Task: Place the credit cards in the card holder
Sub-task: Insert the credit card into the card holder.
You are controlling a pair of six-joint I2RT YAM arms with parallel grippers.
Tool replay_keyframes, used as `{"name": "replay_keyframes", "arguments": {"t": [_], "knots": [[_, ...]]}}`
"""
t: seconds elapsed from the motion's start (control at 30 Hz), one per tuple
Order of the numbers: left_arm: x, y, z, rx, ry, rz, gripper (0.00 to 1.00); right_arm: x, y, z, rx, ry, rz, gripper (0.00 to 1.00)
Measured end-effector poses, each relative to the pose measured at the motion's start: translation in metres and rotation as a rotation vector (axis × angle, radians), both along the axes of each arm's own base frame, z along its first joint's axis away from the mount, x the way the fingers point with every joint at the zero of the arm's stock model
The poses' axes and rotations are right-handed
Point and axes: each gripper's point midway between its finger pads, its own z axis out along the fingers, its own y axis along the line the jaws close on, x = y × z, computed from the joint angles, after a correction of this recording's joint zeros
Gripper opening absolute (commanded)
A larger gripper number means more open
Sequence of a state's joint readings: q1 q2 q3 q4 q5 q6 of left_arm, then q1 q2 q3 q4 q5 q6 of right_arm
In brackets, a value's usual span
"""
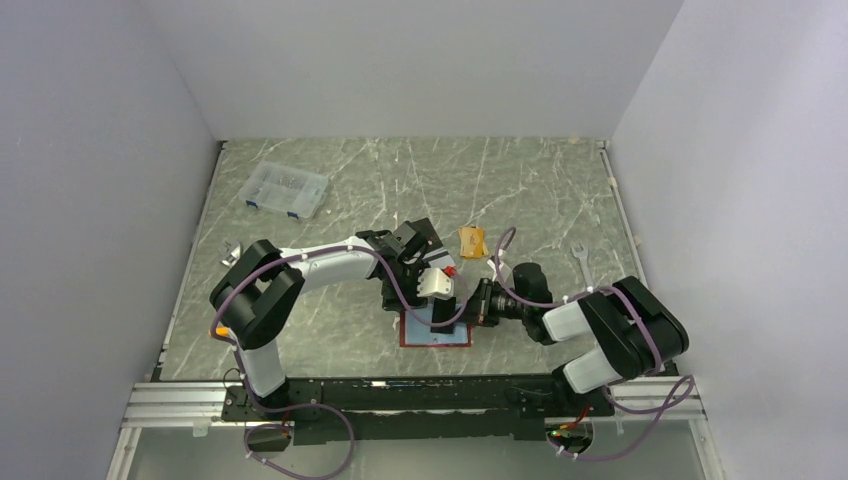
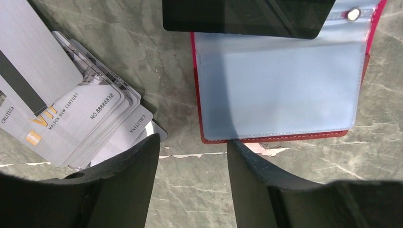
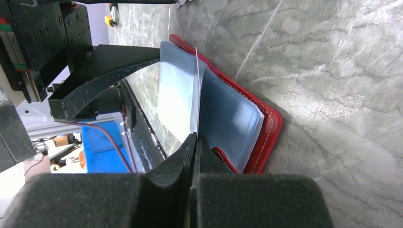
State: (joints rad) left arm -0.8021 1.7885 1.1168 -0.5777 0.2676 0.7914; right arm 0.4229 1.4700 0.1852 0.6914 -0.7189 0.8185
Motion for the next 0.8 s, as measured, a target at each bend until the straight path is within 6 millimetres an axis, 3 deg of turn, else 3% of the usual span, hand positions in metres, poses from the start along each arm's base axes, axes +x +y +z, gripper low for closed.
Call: {"name": "replay_keyframes", "arguments": {"t": [0.2,0.53,0.8], "knots": [[-0.001,0.0,0.0,0.004,-0.001,-0.003,0.54,0.0,0.003,-0.001,0.024,0.031,0.001,0.0],[-0.004,0.005,0.002,-0.022,-0.068,-0.06,0.56,0.0,0.002,-0.003,0.01,0.047,-0.013,0.0],[-0.031,0.024,0.007,-0.031,-0.062,-0.101,0.59,0.003,-0.001,-0.003,-0.021,0.041,-0.018,0.0]]}}
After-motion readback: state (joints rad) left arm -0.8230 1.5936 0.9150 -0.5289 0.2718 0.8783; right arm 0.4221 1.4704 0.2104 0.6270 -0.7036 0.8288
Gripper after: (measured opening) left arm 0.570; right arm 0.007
